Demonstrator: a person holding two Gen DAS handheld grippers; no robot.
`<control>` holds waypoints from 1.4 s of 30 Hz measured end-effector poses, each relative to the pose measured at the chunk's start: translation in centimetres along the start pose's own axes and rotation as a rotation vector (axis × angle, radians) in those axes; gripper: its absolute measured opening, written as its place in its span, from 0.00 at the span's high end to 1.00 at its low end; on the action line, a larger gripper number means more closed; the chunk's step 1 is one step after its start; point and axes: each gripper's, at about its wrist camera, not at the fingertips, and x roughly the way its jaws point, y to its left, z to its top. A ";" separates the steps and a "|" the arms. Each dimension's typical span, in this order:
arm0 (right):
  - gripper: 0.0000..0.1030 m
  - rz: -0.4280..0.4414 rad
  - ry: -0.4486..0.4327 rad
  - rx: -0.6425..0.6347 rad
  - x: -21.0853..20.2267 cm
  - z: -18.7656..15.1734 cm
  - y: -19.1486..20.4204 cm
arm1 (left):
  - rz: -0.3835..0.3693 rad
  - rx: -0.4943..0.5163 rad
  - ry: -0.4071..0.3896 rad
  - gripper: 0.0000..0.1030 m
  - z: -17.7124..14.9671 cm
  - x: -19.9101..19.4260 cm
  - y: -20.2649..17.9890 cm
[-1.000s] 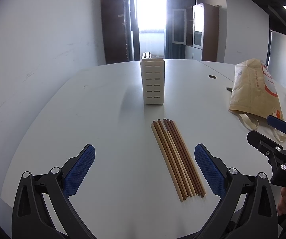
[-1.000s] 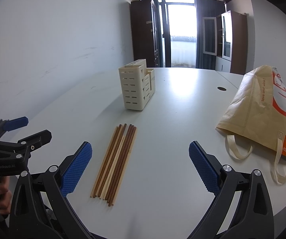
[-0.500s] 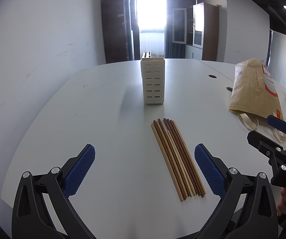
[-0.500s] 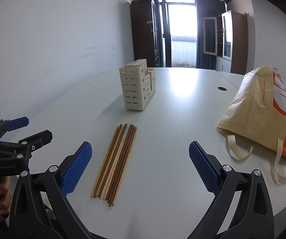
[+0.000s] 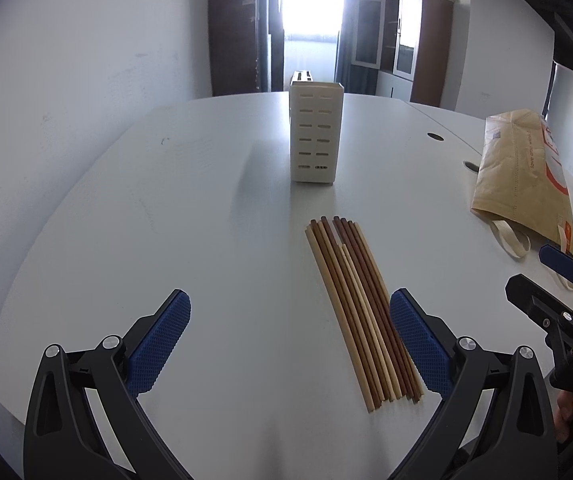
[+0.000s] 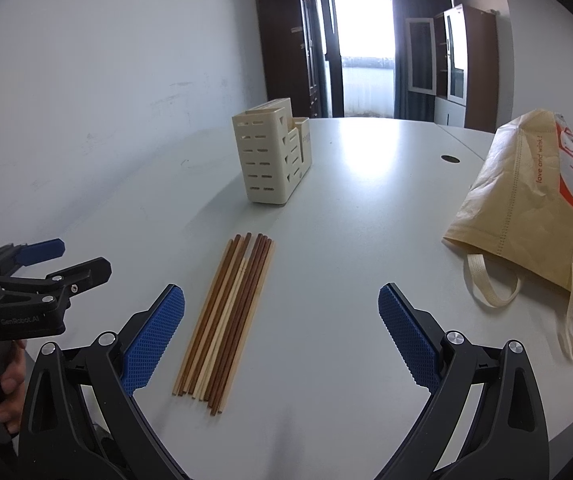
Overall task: Organize utensils
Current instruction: 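Lower the right gripper onto the chopsticks and pinch one light chopstick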
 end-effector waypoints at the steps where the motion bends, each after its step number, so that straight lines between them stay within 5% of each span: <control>1: 0.04 0.004 0.008 0.004 0.4 0.0 -0.3 | -0.007 -0.004 0.013 0.06 0.1 0.7 0.0; 9: 0.05 0.035 0.093 0.027 6.7 0.8 -1.7 | -0.024 -0.009 0.114 0.10 1.7 6.9 -0.4; 19: 0.60 0.081 0.212 -0.012 15.3 3.3 -1.2 | -0.038 -0.017 0.219 0.30 4.7 14.6 0.3; 22: 0.67 0.105 0.248 -0.027 17.2 3.5 -0.6 | -0.032 -0.002 0.250 0.35 5.0 16.2 0.2; 29: 0.71 0.107 0.300 -0.054 19.5 3.2 0.0 | -0.038 0.011 0.299 0.44 4.7 18.0 0.2; 42: 0.76 0.053 0.309 -0.131 19.9 2.9 1.0 | -0.035 0.032 0.316 0.44 4.9 19.0 -0.3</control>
